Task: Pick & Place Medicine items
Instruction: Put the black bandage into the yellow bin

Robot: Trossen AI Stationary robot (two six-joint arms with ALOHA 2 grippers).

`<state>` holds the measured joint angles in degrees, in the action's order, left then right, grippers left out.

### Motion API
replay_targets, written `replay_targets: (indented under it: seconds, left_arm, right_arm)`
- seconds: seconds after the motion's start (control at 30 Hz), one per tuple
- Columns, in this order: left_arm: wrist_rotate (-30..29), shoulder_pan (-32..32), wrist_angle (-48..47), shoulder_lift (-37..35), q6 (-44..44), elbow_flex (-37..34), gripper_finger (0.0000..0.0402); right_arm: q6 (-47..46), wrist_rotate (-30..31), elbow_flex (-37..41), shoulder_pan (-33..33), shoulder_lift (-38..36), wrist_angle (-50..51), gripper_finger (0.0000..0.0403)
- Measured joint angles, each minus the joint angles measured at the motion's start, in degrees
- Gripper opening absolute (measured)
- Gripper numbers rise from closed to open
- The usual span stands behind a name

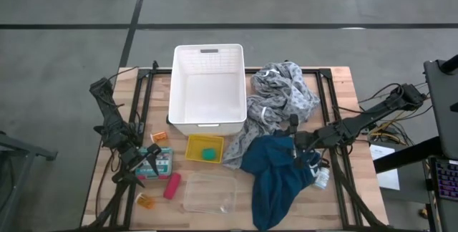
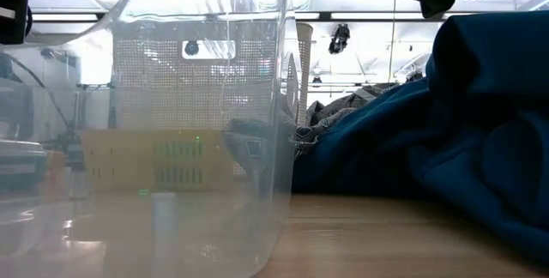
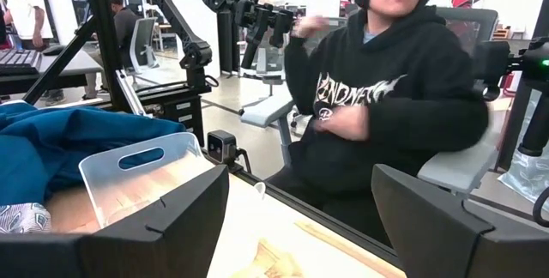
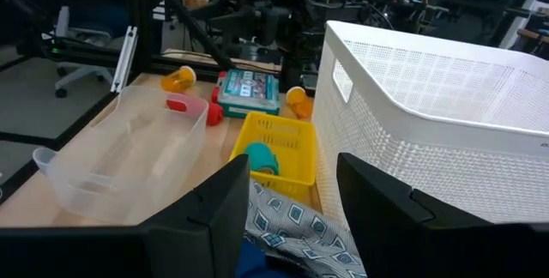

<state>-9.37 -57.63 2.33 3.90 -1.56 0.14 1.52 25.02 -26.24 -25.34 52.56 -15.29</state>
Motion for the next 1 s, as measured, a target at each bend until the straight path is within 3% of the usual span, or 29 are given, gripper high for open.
replay_targets:
  seconds: [1.0]
  left_arm:
    - [-0.89, 0.02, 3.16, -0.04, -3.57, 0.00, 0.0292]
  right_arm:
    - [0.02, 0.02, 0.00, 0.00, 0.02, 0.01, 0.0180]
